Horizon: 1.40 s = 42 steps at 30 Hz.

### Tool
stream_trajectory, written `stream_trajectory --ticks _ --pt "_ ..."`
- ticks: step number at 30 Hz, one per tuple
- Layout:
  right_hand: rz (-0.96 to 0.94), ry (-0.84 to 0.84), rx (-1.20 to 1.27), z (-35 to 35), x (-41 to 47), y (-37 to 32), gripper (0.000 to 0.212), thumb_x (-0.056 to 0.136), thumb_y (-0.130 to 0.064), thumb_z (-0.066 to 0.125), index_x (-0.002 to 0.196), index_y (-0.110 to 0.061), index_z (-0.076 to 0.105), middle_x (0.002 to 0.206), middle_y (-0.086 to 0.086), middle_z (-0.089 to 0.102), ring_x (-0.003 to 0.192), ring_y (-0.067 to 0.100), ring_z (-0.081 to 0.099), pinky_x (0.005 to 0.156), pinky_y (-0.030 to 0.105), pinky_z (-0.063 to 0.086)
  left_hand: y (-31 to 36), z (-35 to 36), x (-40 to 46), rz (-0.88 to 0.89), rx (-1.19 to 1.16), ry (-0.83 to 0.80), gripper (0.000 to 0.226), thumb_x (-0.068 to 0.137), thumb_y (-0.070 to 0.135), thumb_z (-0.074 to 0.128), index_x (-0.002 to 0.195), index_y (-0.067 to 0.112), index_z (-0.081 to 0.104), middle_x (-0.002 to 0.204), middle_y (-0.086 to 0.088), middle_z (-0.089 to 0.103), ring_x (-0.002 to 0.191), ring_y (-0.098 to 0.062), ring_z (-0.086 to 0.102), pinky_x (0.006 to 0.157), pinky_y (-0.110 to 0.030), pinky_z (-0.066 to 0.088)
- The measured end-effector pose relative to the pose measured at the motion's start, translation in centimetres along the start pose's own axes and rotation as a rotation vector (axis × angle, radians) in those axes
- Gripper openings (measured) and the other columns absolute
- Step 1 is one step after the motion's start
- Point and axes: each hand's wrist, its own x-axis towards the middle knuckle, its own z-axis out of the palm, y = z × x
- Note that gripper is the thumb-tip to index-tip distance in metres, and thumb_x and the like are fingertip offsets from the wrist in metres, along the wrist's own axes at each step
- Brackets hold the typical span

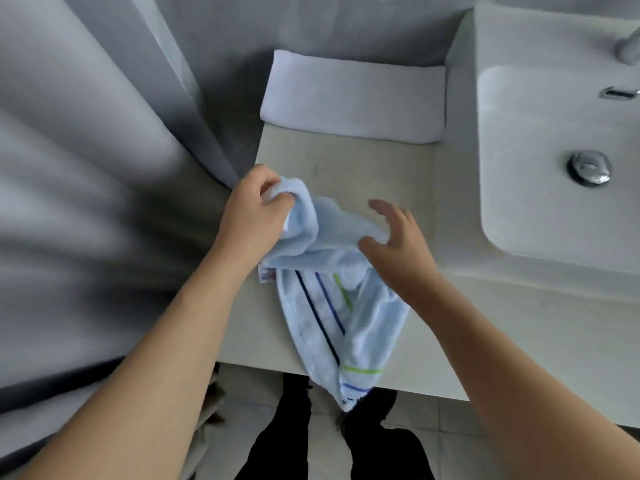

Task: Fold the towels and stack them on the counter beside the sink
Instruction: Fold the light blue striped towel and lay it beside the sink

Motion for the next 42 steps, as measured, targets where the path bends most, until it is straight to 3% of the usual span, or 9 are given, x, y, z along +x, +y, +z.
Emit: stream_trajectory --ticks 10,16,20,23,27,29,33,39,42 --pt "0.002 -0.271 0.464 3.6 2.5 -5.2 0.042 0.089 -0.003 0.056 0.129 -0.015 0.059 0.122 0.002 0.065 0.114 0.012 0.058 0.102 0.027 0.043 1.0 -4.8 4.0 0.047 -0.219 -0.069 0.015 0.086 0.025 0.057 0.073 0.032 0.053 0.073 0.009 0.055 0.067 -0.006 0.052 0.056 -0.022 0.046" --pt "-0.030 0.202 0.264 5.0 0.9 -4.6 0.018 0.091 -0.013 0.054 0.104 -0.020 0.065 0.093 -0.009 0.068 0.087 0.005 0.062 0.083 0.031 0.051 0.1 -7.9 6.1 -0.171 -0.256 0.141 0.014 0.077 0.021 0.057 0.067 0.020 0.047 0.073 -0.007 0.053 0.068 -0.017 0.056 0.058 -0.028 0.050" --pt "-0.180 -0.058 -0.043 7.8 -0.3 -3.4 0.049 0.089 -0.022 0.065 0.135 -0.017 0.050 0.125 -0.005 0.058 0.116 0.013 0.053 0.103 0.044 0.039 -0.1 -8.0 5.8 -0.187 -0.235 -0.035 0.013 0.075 0.012 0.052 0.086 0.005 0.056 0.093 -0.026 0.062 0.090 -0.037 0.067 0.078 -0.052 0.058" --pt "-0.117 -0.132 0.179 7.8 0.8 -4.8 0.064 0.085 -0.038 0.071 0.142 -0.033 0.042 0.138 -0.014 0.050 0.129 0.006 0.045 0.109 0.038 0.036 0.2 -7.6 5.4 -0.035 -0.195 -0.104 0.010 0.082 0.011 0.051 0.077 0.020 0.049 0.074 0.000 0.055 0.071 -0.015 0.055 0.063 -0.036 0.049" --pt "0.004 -0.313 0.434 6.7 2.6 -6.0 0.003 0.084 -0.034 0.073 0.087 -0.034 0.072 0.100 -0.022 0.070 0.089 -0.003 0.065 0.080 0.022 0.046 0.7 -7.7 5.8 0.106 -0.096 -0.020 0.013 0.091 0.021 0.054 0.080 0.023 0.046 0.075 0.010 0.053 0.062 -0.001 0.049 0.057 -0.018 0.046" --pt "0.074 -0.248 0.549 6.6 2.9 -6.0 0.017 0.089 -0.017 0.066 0.072 -0.020 0.066 0.077 -0.004 0.064 0.066 0.011 0.056 0.063 0.021 0.040 0.5 -7.9 6.0 0.114 -0.070 0.025 0.012 0.090 0.022 0.056 0.082 0.024 0.047 0.077 0.010 0.053 0.064 -0.001 0.049 0.060 -0.022 0.047" --pt "0.312 -0.111 1.104 4.3 3.0 -5.7 0.010 0.084 -0.012 0.047 0.081 -0.014 0.056 0.081 0.006 0.055 0.075 0.019 0.051 0.066 0.029 0.040 -0.6 -8.3 6.1 0.029 -0.038 0.058 0.008 0.090 0.027 0.064 0.089 0.021 0.059 0.084 0.003 0.063 0.071 -0.004 0.056 0.070 -0.037 0.052" --pt "0.284 -0.769 0.767 0.0 2.9 -6.0 0.056 0.078 -0.050 0.070 0.118 -0.011 0.068 0.120 0.014 0.067 0.111 0.031 0.064 0.088 0.036 0.055 0.4 -6.8 6.0 0.119 -0.063 -0.094 0.015 0.095 0.029 0.059 0.101 0.015 0.058 0.096 0.000 0.065 0.087 -0.017 0.062 0.080 -0.040 0.054" --pt "0.227 -0.629 0.779 -0.9 4.1 -6.3 0.043 0.079 -0.037 0.073 0.110 -0.007 0.072 0.115 0.015 0.069 0.107 0.029 0.066 0.084 0.033 0.055 1.8 -5.7 6.1 0.149 -0.058 -0.212 0.025 0.086 0.024 0.057 0.102 0.006 0.052 0.087 -0.004 0.057 0.071 -0.016 0.051 0.066 -0.034 0.047"
